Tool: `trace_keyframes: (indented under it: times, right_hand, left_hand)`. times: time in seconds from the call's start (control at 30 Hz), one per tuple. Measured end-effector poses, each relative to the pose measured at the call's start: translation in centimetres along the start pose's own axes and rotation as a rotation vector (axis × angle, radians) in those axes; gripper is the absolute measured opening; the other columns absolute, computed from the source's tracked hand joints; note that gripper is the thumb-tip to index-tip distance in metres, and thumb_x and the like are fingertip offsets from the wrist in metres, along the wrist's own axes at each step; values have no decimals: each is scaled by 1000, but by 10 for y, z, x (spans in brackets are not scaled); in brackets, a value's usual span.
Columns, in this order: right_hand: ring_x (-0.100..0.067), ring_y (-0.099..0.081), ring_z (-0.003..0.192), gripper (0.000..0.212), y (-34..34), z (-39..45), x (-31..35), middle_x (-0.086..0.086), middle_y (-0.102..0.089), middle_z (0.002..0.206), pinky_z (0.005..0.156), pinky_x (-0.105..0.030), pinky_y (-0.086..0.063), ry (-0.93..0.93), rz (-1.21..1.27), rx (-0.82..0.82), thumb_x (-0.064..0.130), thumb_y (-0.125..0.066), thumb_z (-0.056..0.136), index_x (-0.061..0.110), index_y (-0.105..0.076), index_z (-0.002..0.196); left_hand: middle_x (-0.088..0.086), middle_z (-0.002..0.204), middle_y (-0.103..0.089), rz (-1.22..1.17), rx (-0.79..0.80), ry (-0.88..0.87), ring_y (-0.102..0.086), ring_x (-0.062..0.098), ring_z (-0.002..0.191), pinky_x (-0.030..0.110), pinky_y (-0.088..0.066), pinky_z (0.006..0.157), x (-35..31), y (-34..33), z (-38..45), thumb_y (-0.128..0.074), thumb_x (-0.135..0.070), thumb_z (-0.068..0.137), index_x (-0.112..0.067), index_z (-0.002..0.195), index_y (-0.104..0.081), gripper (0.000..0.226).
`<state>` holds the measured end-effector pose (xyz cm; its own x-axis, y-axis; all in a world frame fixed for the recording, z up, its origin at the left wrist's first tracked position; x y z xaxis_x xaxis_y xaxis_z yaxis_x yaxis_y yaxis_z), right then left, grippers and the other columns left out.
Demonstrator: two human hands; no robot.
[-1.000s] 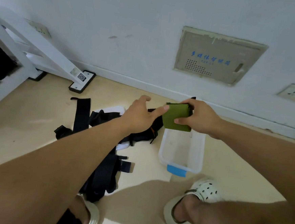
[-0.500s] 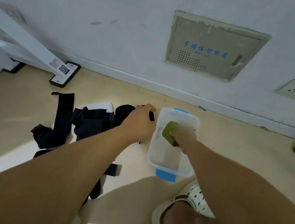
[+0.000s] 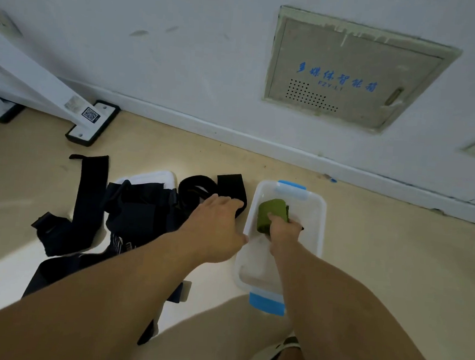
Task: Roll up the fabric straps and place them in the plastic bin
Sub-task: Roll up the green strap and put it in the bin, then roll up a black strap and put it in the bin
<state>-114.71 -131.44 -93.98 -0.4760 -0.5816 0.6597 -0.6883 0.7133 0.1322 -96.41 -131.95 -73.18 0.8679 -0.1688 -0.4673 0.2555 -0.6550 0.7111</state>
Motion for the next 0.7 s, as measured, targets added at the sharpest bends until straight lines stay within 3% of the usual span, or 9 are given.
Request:
trace_keyframes:
  times: [0.07,0.17,0.3,0.47,0.57,0.63,0.7]
  right_hand:
    - [-28,-61,96,61,-2,2,-8,-8,-60,112,90,-51,-58,-90,3,7,19,-81,84,14,-46,133]
    - [-35,-58,105,59,5,11,-20,-15,-57,116,96,-51,-54,-177,-273,-38,27,-76,89,7,-46,135]
    - [-34,-62,88,47,13,21,-22,-12,-52,82,92,-50,-58,-161,-527,-71,39,-76,88,6,-49,109]
    - [-26,-59,67,30,12,27,-30,-13,-59,82,86,-48,-61,-233,-290,-22,27,-75,91,6,-54,90]
    - [-26,-61,77,17,16,34,-34,-13,-61,84,85,-42,-60,-219,-181,-24,16,-72,93,4,-61,96]
    - [-28,-61,83,8,17,35,-36,-12,-62,82,77,-37,-56,-204,-187,-22,10,-68,93,4,-64,92]
    - [-29,-63,88,6,15,33,-37,-12,-62,82,84,-38,-58,-212,-175,5,7,-68,92,5,-64,89]
  left_hand:
    - [3,167,-27,-11,6,0,-13,23,158,38,-14,128,1,-2,3,-64,-39,99,-19,161,-26,76]
    - [3,166,-27,-11,10,12,-12,25,158,41,-16,128,4,-2,6,-65,-40,98,-20,161,-27,76]
    - [3,165,-29,-23,10,20,-14,24,157,41,-19,127,6,-2,8,-66,-40,98,-20,160,-30,74]
    - [3,155,-41,-23,8,13,-28,22,148,36,-27,120,6,-2,7,-66,-40,97,-20,152,-42,63]
    - [3,150,-45,-20,17,15,-33,21,143,33,-30,116,7,-3,6,-66,-40,97,-19,148,-46,59]
    - [3,152,-45,-17,17,16,-33,22,145,33,-30,117,8,-4,7,-66,-41,97,-19,150,-45,62]
    - [3,154,-44,-16,17,18,-32,22,146,34,-30,118,9,-4,8,-66,-42,97,-19,152,-44,64]
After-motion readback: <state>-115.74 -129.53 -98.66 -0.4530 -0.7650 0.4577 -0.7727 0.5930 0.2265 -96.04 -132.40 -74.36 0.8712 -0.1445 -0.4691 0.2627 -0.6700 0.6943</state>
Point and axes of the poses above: each hand's wrist, its own z-axis towards the middle knuckle, its own y-axis out of the back of the hand, x = y × z, the point moved 6 cm from there along z, towards the middle knuckle
